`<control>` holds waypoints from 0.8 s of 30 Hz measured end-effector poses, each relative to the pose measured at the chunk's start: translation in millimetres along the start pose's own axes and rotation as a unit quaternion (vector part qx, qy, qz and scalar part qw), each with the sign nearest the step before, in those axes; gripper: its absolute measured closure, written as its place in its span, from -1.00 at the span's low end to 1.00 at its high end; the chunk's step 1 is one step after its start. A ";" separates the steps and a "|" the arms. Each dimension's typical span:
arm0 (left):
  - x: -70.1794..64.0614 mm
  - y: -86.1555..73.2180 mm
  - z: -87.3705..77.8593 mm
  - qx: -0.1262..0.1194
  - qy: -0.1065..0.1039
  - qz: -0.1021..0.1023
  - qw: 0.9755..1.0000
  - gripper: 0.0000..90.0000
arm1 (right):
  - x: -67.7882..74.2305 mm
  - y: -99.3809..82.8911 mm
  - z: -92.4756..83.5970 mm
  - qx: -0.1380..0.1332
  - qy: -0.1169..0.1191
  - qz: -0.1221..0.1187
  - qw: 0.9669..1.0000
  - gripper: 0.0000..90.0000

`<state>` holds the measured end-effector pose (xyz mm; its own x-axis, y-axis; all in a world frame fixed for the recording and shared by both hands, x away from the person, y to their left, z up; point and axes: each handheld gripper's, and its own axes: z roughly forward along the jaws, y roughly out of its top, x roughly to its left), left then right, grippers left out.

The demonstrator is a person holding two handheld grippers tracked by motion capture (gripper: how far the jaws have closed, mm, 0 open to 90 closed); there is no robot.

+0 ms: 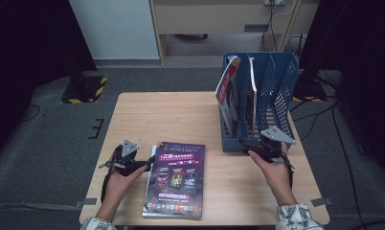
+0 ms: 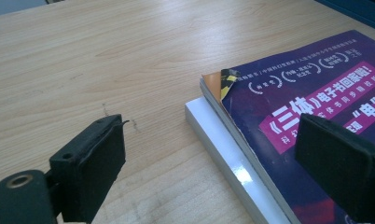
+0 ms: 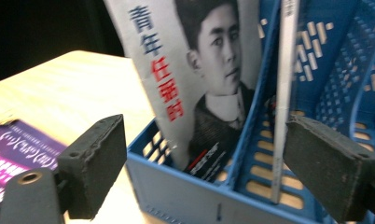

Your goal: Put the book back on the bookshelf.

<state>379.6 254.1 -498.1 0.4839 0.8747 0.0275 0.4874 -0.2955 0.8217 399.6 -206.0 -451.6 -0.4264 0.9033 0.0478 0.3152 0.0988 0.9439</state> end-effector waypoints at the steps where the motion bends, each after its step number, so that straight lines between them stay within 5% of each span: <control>1: -0.4 0.1 0.0 0.001 -0.001 0.000 1.000 -0.81 | 1.7 -0.7 -0.3 0.001 0.004 -0.001 1.000 -0.67; 24: -17.3 1.7 3.5 0.013 -0.035 0.001 0.999 -0.74 | 60.4 -13.7 12.4 0.037 0.090 -0.058 0.994 -0.34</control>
<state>374.6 237.1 -499.1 0.5338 0.8455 -0.0104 0.5040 -0.3083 0.8068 380.1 -147.5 -465.7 -0.6067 0.7949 0.0042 0.3139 0.2348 0.9200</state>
